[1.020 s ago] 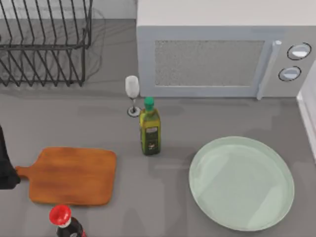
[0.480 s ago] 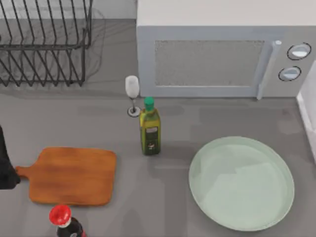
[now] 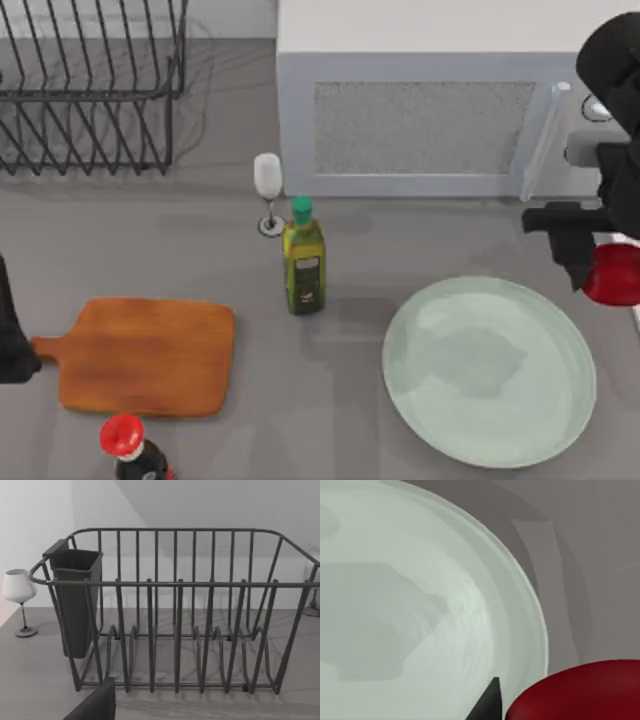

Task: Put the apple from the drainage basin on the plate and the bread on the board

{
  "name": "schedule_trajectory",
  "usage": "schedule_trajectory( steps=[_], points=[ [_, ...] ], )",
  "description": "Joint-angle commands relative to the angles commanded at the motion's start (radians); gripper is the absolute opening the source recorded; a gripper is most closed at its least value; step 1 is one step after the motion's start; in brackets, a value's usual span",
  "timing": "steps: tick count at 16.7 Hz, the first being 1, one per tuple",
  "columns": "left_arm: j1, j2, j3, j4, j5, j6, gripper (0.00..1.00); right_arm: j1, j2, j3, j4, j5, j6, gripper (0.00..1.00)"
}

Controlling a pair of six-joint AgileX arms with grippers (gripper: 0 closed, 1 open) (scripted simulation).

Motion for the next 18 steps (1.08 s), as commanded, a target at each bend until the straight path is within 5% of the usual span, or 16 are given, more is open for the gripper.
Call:
schedule_trajectory(
  steps=[7,14,18],
  points=[
    [0.0,0.0,0.0,0.0,0.0,0.0,1.0,0.258,-0.018,0.056,-0.032,-0.013,0.214,0.0],
    [0.0,0.0,0.0,0.0,0.0,0.0,1.0,0.292,-0.011,0.065,-0.035,-0.017,0.238,0.0],
    [0.0,0.0,0.0,0.0,0.0,0.0,1.0,0.292,-0.011,0.065,-0.035,-0.017,0.238,0.3]
  ],
)
